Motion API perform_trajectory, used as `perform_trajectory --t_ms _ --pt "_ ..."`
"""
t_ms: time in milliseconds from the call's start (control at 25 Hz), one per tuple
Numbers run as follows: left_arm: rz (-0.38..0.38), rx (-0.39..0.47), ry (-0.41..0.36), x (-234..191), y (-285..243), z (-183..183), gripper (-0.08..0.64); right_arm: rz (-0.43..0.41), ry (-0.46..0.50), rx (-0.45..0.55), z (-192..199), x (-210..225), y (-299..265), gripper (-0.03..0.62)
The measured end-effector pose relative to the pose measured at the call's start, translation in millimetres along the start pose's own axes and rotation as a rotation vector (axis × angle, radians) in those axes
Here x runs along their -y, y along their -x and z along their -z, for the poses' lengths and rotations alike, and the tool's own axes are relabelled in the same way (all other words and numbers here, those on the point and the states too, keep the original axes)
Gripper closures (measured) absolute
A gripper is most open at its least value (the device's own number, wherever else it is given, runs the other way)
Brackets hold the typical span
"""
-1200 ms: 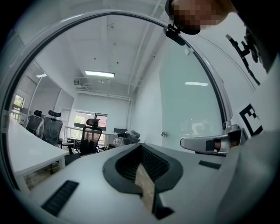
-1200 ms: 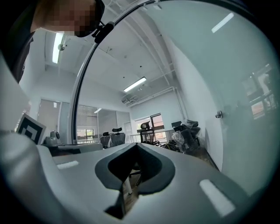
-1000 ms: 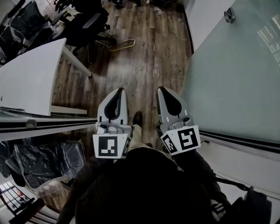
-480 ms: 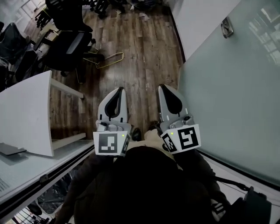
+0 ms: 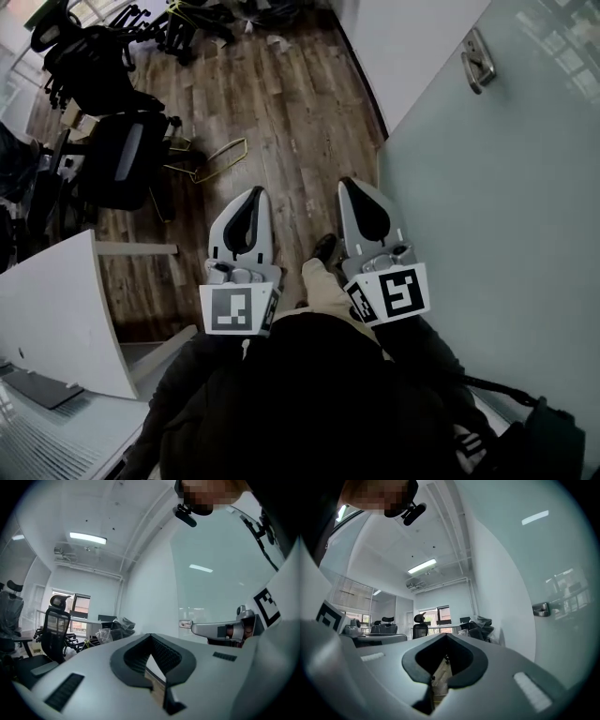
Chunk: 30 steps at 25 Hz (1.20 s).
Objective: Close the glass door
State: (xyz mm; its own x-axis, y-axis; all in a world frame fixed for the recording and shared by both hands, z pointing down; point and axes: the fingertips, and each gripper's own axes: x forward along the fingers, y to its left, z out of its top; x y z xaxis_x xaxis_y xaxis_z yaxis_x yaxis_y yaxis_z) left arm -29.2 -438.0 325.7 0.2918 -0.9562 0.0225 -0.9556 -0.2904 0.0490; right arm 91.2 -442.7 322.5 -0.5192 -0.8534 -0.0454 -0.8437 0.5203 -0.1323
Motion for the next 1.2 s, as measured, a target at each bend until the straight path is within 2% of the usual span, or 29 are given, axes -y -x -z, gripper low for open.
perform_trajectory --t_ms 240,360,480,560,840,1040,1200 --pt "0.067 0.019 -0.029 13.4 -131.6 -10.2 0.563 0.045 -0.034 0.003 -5.0 101.7 -72.5 0.591" --pt "0.118 0.017 -0.034 35.1 -182.9 -10.1 0.563 0.098 -0.040 0.011 -9.6 150.0 -85.3 0.591" --pt "0.158 -0.037 -0.020 54.4 -223.8 1.9 0.563 0.145 -0.038 0.002 -10.0 189.0 -92.1 0.591" --pt "0.198 -0.036 -0.016 67.3 -251.0 2.7 0.563 0.171 -0.035 0.000 -12.9 211.9 -100.0 0.591" --pt "0.302 -0.045 -0.009 103.6 -336.2 -2.0 0.563 0.250 -0.034 -0.015 -15.1 275.9 -124.3 0.591" --pt "0.395 -0.023 0.001 112.4 -382.1 -13.1 0.563 0.300 -0.028 -0.032 -18.8 294.4 -148.8 0.591" --pt "0.502 -0.006 -0.003 139.3 -410.1 -22.3 0.563 0.339 0.018 -0.006 -41.2 314.5 -156.1 0.591"
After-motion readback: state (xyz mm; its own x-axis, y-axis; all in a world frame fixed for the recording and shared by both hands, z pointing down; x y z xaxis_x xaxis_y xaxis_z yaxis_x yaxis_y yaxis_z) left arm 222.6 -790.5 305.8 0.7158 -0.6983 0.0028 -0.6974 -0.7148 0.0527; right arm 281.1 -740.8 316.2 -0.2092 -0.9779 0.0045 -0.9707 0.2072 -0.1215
